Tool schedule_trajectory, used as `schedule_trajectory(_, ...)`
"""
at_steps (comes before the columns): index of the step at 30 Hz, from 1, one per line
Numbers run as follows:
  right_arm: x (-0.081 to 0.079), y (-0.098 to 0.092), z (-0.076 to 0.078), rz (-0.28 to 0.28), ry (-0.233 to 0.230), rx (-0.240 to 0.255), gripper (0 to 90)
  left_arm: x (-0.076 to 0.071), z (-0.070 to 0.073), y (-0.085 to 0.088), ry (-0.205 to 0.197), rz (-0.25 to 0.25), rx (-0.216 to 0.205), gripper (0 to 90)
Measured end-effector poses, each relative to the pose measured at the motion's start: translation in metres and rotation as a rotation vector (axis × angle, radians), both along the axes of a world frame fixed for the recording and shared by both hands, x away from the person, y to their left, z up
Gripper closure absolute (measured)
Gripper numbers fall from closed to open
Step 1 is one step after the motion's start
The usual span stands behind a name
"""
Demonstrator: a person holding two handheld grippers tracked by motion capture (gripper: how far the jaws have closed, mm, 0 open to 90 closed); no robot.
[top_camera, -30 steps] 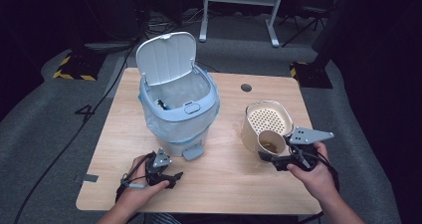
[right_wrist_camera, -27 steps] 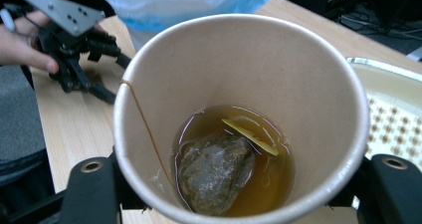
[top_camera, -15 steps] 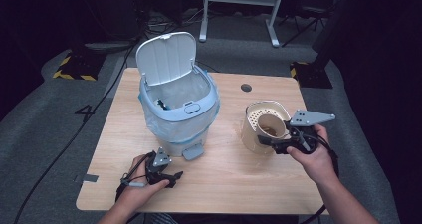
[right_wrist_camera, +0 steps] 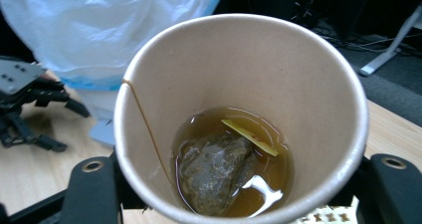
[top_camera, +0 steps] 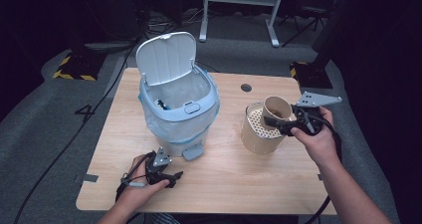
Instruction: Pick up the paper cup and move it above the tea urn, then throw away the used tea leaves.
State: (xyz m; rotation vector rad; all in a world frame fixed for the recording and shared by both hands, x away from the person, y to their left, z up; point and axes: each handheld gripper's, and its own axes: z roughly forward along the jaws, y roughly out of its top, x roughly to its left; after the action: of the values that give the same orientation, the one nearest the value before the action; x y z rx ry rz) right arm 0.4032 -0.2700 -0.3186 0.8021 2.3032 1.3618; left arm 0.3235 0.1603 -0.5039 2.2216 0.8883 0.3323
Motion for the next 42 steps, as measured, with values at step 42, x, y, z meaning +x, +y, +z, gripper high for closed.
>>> schedule_trajectory(42, 0.03, -0.013, -0.013, -0.079, -0.429, -0.731, 34.6, 0.001, 0.0, -0.001, -0.001, -0.005, 0.005, 20.9)
